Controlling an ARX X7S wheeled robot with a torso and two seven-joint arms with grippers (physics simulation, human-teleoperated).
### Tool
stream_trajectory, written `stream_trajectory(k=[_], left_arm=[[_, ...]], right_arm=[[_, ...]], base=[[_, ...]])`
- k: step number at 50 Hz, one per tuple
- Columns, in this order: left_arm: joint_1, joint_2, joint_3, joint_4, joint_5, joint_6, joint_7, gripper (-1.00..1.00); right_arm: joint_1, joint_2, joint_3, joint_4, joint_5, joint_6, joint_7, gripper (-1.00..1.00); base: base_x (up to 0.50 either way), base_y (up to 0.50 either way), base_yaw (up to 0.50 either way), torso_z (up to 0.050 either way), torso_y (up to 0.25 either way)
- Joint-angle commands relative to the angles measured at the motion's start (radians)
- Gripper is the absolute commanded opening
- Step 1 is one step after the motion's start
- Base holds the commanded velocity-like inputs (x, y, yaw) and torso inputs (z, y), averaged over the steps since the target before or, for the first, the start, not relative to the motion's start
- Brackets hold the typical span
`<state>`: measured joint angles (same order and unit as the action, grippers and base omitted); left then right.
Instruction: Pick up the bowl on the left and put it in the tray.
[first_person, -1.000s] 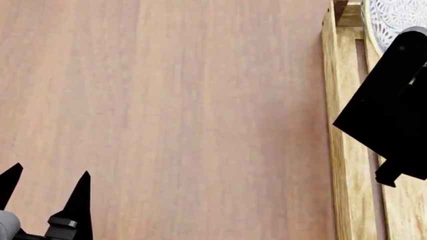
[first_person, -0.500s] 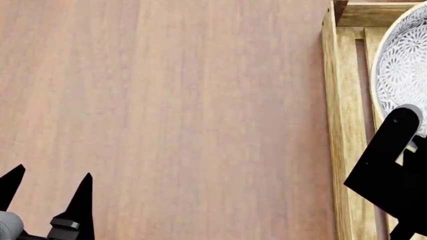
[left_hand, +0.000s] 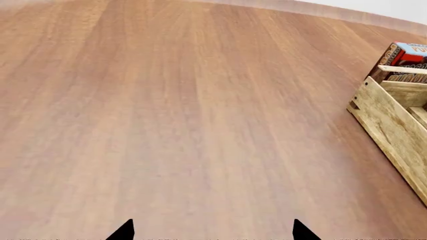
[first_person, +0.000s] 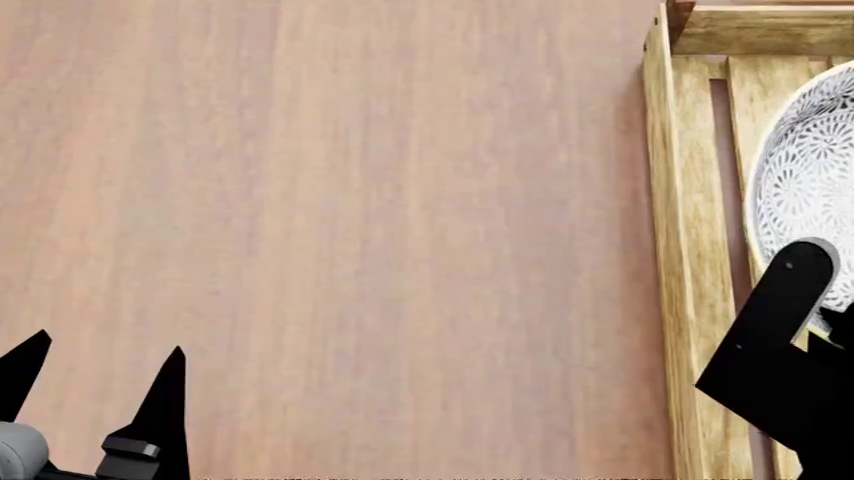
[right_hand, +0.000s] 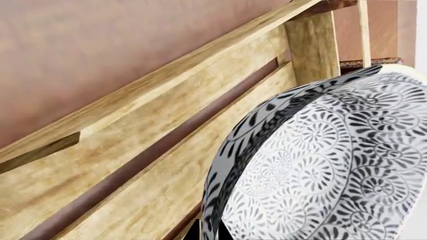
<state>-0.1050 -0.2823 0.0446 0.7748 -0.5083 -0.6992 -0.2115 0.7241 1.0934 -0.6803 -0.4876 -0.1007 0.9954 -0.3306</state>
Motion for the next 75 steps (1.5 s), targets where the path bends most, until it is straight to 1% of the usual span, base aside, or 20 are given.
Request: stream_trajectory(k=[1, 9, 13, 37, 38, 63, 75], left_arm=[[-0.001, -0.005, 0.002, -0.003, -0.005, 0.002, -0.005, 1.0], [0.0, -0.007, 0.005, -0.001, -0.008, 0.004, -0.01, 1.0], [0.0, -0.009, 0.008, -0.001, -0.008, 0.006, -0.012, 1.0], [0.001, -0.019, 0.013, -0.006, -0.016, 0.014, -0.02, 1.0], [0.001, -0.019, 0.014, -0.004, -0.017, 0.015, -0.02, 1.0], [-0.004, -0.028, 0.021, -0.007, -0.026, 0.018, -0.031, 1.0], [-0.005, -0.034, 0.017, 0.011, -0.04, 0.012, -0.04, 1.0]], right_arm=[[-0.055, -0.04, -0.049, 0.075, -0.137, -0.048, 0.025, -1.0], [-0.052, -0.03, -0.053, 0.077, -0.142, -0.042, 0.015, -1.0], [-0.074, -0.038, -0.051, 0.091, -0.136, -0.052, 0.036, -1.0], [-0.07, -0.048, -0.056, 0.096, -0.132, -0.06, 0.022, -1.0], [-0.072, -0.045, -0.057, 0.094, -0.131, -0.065, 0.021, 1.0], [-0.068, -0.043, -0.055, 0.092, -0.134, -0.064, 0.014, 1.0], [-0.032, -0.017, -0.037, 0.015, -0.132, -0.027, -0.031, 1.0]], base=[[0.0, 0.0, 0.0, 0.0, -0.01], [0.0, 0.0, 0.0, -0.005, -0.009], [0.0, 0.0, 0.0, -0.005, -0.009], [0.0, 0.0, 0.0, -0.005, -0.01], [0.0, 0.0, 0.0, -0.011, -0.011], [0.0, 0.0, 0.0, -0.005, -0.01], [0.0, 0.0, 0.0, -0.004, -0.008]])
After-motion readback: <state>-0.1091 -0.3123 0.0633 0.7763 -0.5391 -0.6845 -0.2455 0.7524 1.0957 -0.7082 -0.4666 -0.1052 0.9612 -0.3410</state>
